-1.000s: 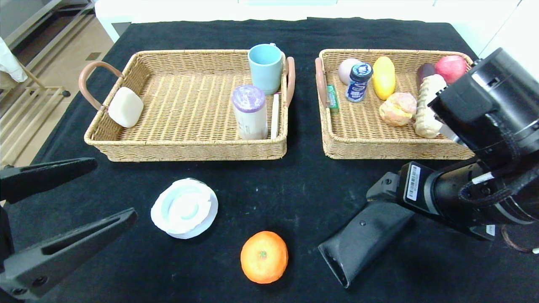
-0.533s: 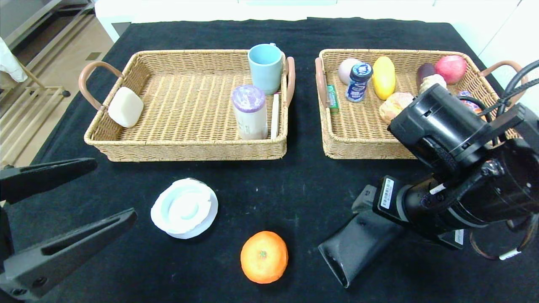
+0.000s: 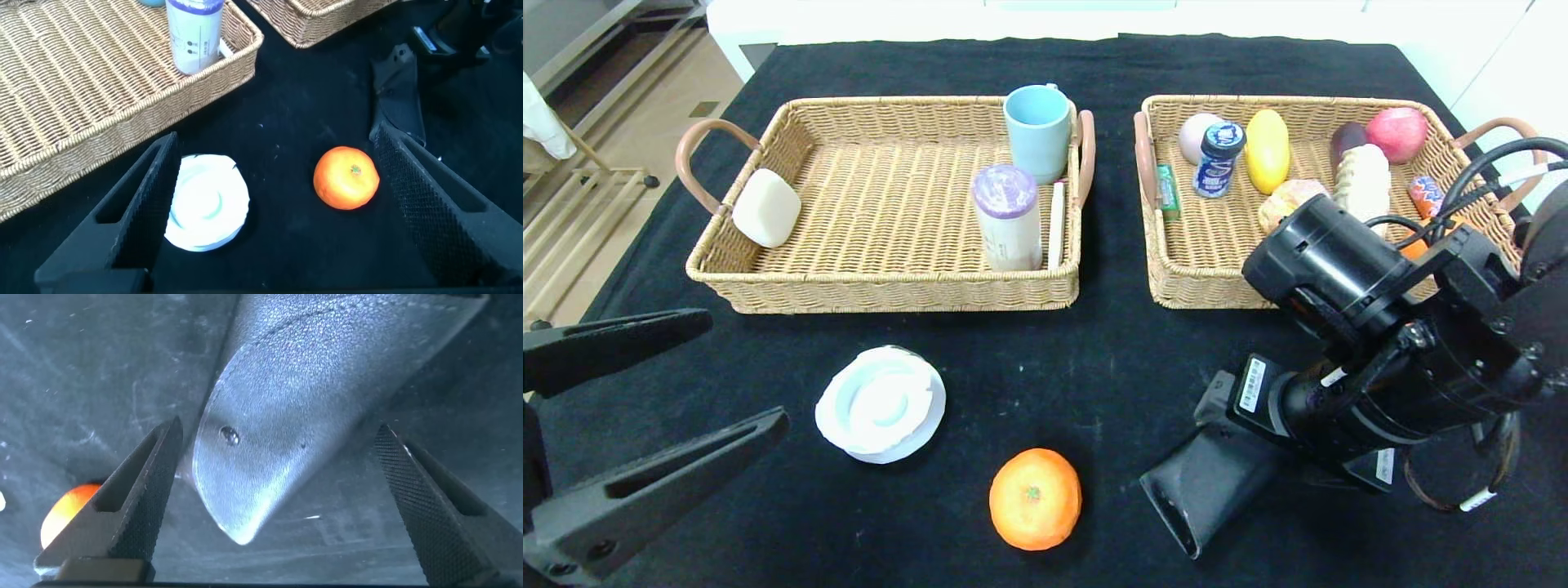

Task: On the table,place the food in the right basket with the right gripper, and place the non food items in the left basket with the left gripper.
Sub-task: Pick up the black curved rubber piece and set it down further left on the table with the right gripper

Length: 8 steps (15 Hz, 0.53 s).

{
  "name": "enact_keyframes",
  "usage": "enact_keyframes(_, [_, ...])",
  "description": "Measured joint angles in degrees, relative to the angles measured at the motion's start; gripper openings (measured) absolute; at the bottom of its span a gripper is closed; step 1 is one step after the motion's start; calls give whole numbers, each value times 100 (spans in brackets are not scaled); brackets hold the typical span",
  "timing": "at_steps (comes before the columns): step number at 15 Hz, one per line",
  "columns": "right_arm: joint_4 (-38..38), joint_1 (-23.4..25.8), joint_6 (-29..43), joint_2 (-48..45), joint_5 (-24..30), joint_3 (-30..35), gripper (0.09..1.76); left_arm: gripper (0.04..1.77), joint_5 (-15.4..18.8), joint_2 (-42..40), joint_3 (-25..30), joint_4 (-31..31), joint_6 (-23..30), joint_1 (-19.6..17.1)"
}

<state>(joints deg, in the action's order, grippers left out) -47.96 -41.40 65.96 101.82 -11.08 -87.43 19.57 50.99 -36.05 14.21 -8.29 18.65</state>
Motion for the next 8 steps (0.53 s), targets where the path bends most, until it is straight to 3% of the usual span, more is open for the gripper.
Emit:
enact_keyframes(2, [-2, 13, 7, 35, 1, -13, 171, 172, 0, -1, 5, 0, 0, -2])
enact_keyframes(5, [2, 39, 7, 63, 1, -16, 120, 172, 0, -4, 5, -5, 0, 0])
enact_keyframes(8, [6, 24, 7, 69, 11, -13, 89, 172, 0, -4, 9, -2, -2, 4])
